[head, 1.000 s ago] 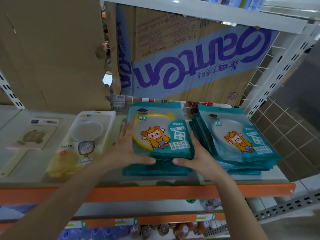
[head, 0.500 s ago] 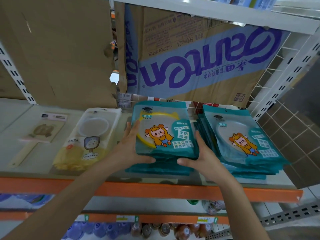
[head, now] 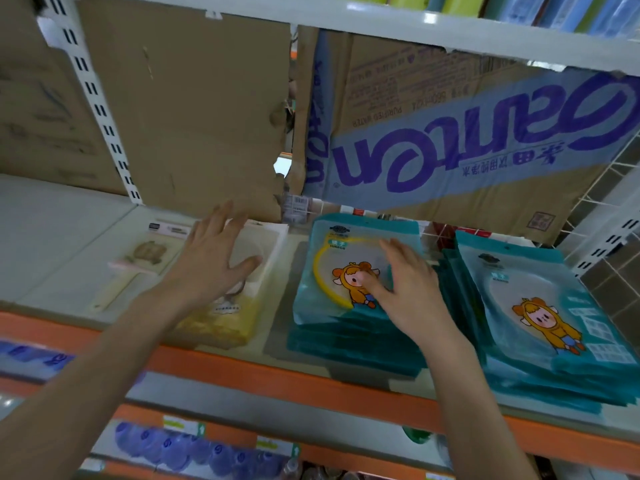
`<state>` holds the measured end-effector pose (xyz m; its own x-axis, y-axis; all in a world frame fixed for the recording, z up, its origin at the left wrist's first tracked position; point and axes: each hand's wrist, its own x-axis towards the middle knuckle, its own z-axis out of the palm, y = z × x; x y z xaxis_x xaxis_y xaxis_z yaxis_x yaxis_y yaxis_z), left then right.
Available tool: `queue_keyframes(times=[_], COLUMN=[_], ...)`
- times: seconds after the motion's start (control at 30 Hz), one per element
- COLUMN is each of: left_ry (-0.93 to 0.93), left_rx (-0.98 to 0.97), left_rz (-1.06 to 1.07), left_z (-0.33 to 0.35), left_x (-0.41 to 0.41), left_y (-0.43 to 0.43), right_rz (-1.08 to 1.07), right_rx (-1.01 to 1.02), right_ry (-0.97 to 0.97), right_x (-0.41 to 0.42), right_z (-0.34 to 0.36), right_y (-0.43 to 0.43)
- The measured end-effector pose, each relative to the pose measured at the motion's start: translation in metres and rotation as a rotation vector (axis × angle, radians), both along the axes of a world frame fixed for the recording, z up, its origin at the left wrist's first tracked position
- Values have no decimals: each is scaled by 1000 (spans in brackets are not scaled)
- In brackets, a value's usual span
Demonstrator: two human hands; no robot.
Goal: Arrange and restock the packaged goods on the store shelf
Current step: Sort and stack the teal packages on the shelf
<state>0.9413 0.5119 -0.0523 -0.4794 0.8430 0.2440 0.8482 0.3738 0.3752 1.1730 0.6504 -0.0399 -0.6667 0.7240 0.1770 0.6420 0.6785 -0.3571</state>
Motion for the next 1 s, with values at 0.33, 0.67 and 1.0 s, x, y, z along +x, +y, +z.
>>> queue_keyframes(times=[0.33, 0.67, 1.0], left_ry=[57, 37, 93], left_rx=[-71, -166, -157], left_rz=[-66, -69, 74], left_z=[-1, 3, 10], left_x=[-66, -194, -295], left_y=[-55, -181, -246], right_rz=[-57, 28, 204], right_rx=[94, 29, 40], right_ry=[-151, -165, -166], right_x=[-78, -230, -364], right_z=[6, -2, -2], right_y=[-68, -188, -244])
